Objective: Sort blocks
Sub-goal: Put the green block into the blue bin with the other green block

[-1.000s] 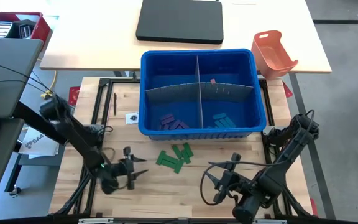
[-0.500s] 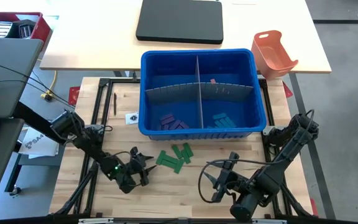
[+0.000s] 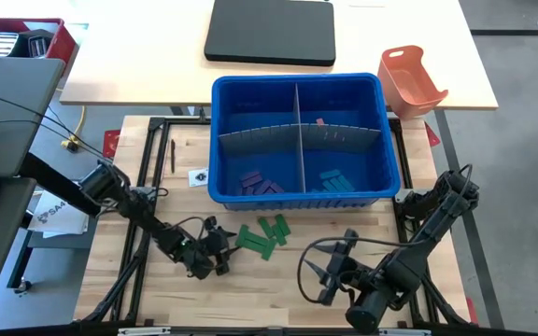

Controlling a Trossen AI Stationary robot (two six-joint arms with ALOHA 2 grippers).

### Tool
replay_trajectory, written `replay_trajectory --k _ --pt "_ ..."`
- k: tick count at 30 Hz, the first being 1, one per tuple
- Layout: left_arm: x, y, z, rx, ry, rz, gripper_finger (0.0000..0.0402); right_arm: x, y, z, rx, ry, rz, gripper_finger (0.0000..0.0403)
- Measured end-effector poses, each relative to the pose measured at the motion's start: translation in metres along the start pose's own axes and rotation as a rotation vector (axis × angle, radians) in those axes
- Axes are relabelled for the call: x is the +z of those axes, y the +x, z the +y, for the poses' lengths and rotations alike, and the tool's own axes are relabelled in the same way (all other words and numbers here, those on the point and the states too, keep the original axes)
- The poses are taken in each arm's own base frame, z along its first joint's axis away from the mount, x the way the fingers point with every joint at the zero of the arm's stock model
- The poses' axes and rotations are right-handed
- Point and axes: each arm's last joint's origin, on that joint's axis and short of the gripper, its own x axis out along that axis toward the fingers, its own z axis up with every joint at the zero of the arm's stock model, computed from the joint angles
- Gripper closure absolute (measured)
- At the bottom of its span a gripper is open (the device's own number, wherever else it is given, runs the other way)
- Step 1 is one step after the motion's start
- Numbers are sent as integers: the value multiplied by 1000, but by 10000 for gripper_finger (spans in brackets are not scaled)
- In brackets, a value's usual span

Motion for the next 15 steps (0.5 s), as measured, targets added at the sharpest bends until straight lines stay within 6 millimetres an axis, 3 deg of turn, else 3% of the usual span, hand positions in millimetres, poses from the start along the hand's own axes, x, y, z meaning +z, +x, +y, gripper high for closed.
replay_trajectory --k 9,15 --pt "1 8 6 -49 -22 87 204 0 0 2 40 83 37 231" --pt "-5 -4 14 -4 -102 220 204 0 0 2 42 81 38 231"
